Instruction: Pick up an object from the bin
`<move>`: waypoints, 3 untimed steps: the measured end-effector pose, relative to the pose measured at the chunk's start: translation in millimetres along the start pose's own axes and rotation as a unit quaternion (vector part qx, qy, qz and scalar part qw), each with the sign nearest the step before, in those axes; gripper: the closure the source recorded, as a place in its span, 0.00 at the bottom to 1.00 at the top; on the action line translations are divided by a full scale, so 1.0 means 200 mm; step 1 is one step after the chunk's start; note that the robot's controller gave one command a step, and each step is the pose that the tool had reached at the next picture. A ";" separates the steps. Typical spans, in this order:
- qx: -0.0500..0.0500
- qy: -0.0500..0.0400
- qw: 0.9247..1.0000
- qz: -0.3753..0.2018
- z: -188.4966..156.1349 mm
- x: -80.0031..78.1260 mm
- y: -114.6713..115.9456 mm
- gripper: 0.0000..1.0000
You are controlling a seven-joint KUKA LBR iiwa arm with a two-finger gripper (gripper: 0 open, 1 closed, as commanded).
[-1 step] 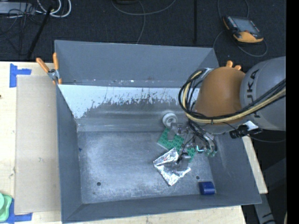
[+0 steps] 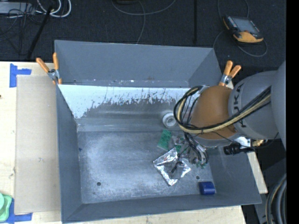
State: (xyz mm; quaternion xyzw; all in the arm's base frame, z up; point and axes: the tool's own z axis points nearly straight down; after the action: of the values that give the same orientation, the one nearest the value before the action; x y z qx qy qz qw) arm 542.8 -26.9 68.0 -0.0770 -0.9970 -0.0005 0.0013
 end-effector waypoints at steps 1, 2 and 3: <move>0.000 -0.003 1.000 -0.001 -0.02 -0.01 0.00 1.00; 0.001 -0.002 1.000 0.027 -0.02 -0.11 0.13 1.00; 0.000 -0.005 1.000 -0.006 -0.86 0.01 0.18 1.00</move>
Offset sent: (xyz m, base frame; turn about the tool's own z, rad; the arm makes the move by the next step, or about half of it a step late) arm 0.0000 0.0000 0.0000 0.0000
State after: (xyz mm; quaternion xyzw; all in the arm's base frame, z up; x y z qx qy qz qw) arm 547.6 9.2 239.4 -0.0706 -0.9975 -0.0004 -0.0042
